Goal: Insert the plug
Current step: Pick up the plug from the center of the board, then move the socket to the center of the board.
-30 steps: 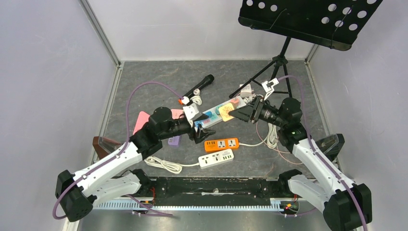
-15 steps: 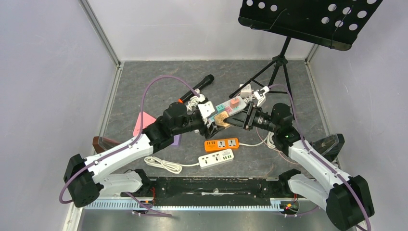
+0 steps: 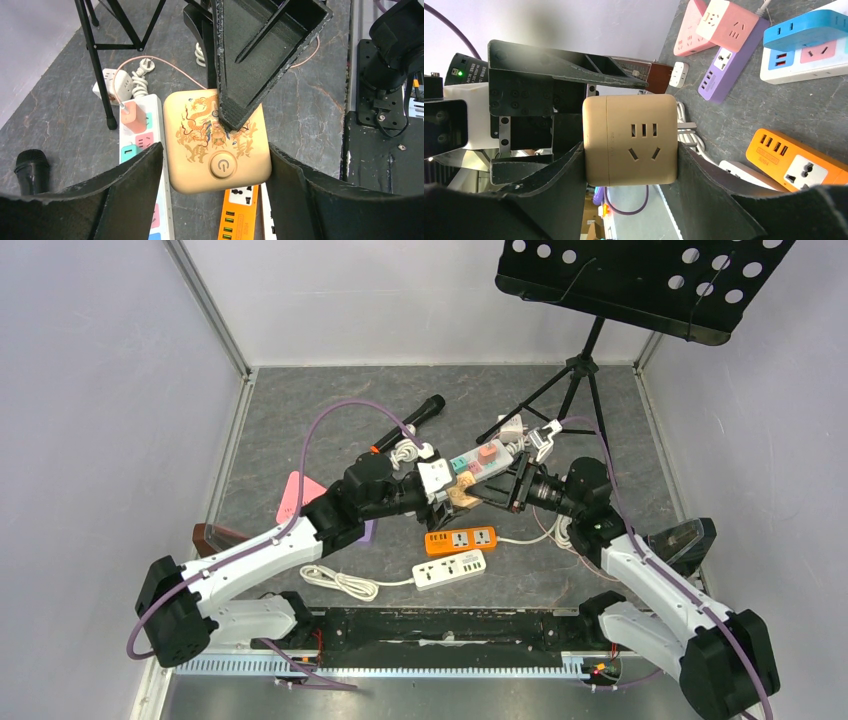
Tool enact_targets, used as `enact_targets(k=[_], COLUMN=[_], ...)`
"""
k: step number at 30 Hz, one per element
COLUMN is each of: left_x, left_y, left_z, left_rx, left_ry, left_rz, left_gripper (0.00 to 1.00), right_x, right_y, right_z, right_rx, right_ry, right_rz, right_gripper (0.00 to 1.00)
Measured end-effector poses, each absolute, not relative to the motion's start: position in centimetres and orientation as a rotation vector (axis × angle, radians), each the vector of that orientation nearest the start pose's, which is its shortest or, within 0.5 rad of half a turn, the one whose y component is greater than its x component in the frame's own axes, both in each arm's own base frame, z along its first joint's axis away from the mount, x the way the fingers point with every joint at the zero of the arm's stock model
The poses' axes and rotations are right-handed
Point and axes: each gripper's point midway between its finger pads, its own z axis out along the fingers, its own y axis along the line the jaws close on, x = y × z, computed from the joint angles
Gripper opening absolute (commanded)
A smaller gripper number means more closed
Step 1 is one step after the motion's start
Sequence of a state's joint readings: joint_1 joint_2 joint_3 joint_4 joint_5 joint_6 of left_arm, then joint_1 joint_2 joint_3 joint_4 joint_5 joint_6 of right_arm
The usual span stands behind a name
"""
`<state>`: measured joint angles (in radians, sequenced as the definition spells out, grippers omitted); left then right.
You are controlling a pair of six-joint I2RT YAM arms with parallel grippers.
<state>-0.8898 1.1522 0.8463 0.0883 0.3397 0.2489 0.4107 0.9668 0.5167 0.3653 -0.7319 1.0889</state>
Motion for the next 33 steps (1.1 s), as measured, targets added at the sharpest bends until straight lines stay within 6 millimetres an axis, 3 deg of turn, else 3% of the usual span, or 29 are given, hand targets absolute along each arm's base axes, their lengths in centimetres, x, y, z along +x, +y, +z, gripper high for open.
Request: enact_targets(k=[4, 5, 8, 9, 10, 14, 19, 24, 28, 31, 33], left_x=[20.8, 20.7, 20.4, 20.3, 20.2, 20.3, 21.4, 23.7, 25.2, 25.7, 25.7], left_y=[-33.9, -34.0, -34.3, -34.3, -34.4, -34.4, -34.1, -32.6, -30.8, -29.8, -29.2], left_z=[25.1, 25.3, 25.3, 25.3, 25.2, 25.1, 24.8, 23.7, 21.5, 20.3, 19.8], left_rx=[1.196, 1.197, 1.200, 1.202, 1.204, 1.201, 1.154, 1.047, 0.969, 0.928, 0.912], left_ry=[1.368, 1.356, 1.326, 1.319, 1.315, 1.314, 1.347, 1.441, 1.538, 1.597, 1.629], left_rz=[-0.768, -0.775, -0.795, -0.802, -0.809, -0.810, -0.761, -0.633, -0.522, -0.473, -0.456], left_gripper=[0.69, 0.63, 0.32, 0.13, 0.03, 0.02, 0.02, 0.02, 0.02, 0.02, 0.02], right_x=[21.0, 20.9, 20.8, 20.8, 20.8, 20.8, 21.2, 22.0, 22.9, 23.5, 23.2], right_y=[24.9, 24.9, 24.7, 24.7, 24.7, 24.7, 24.4, 23.1, 21.4, 19.6, 18.1], right_z=[24.8, 24.9, 25.0, 24.9, 24.9, 24.7, 23.2, 22.3, 20.7, 16.9, 13.9], right_rx=[0.002, 0.006, 0.027, 0.034, 0.036, 0.039, 0.011, 0.022, 0.036, 0.061, 0.062], right_ry=[1.939, 1.938, 1.938, 1.942, 1.944, 1.952, 1.973, 1.961, 1.991, 2.118, 2.224], right_rz=[1.676, 1.679, 1.684, 1.686, 1.687, 1.682, 1.589, 1.440, 1.248, 1.050, 0.912], right_gripper=[0.26, 0.27, 0.35, 0.42, 0.50, 0.79, 0.98, 0.95, 0.68, 0.45, 0.36])
